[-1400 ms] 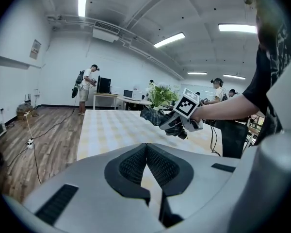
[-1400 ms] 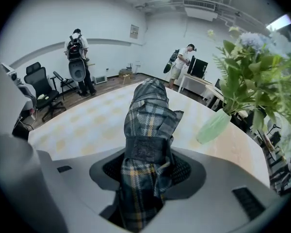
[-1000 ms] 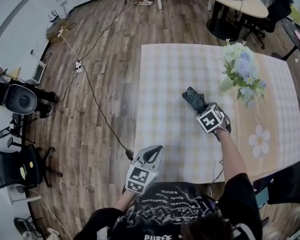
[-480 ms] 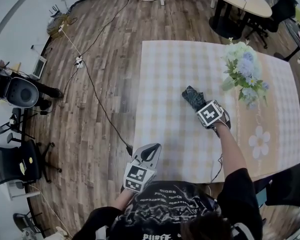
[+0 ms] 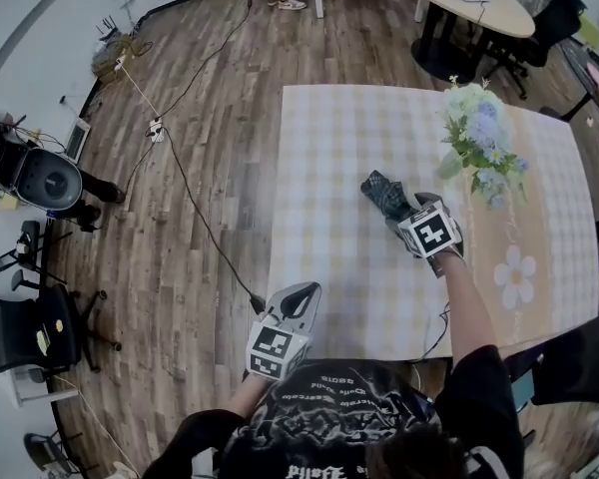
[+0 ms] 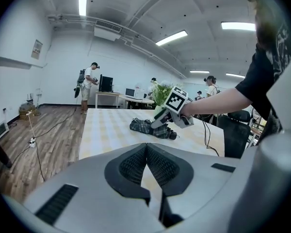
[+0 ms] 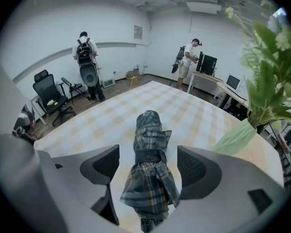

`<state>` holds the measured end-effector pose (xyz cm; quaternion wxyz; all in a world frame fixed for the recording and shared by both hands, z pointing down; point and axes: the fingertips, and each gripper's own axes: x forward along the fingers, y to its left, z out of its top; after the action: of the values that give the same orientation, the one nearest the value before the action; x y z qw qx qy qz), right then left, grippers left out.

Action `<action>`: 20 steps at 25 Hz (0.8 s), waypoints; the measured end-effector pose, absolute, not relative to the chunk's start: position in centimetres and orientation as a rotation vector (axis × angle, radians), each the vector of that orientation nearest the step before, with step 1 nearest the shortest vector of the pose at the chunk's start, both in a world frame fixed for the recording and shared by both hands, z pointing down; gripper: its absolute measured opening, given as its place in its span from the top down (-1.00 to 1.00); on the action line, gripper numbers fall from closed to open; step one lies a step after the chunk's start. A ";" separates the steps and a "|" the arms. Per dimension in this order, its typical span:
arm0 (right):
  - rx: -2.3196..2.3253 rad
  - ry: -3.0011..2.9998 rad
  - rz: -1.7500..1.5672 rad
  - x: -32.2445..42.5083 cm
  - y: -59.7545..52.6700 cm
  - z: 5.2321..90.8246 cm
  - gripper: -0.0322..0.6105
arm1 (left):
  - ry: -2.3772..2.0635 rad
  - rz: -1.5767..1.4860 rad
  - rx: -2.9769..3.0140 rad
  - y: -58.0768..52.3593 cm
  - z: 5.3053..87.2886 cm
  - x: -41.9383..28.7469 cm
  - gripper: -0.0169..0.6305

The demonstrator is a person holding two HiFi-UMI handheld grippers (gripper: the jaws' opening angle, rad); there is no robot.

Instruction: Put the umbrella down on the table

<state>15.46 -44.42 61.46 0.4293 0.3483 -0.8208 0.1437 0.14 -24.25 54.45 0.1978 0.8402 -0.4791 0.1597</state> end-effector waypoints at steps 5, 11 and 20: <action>0.970 -2.144 0.314 15.1 -41.8 56.6 -0.27 | -1.285 0.407 2.404 -22.9 53.8 0.6 0.89; 1.150 -2.251 0.258 14.9 -36.9 51.5 -0.22 | -1.244 0.341 2.459 -21.3 53.3 0.2 0.89; 1.485 -2.327 0.213 15.2 -28.5 45.9 -0.16 | -1.174 0.320 2.510 -18.6 52.9 -1.1 0.89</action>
<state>15.24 -28.54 45.91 0.1854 0.5269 -0.8260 0.0757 -1.08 -18.56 52.91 0.1751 0.8860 -0.4144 0.1128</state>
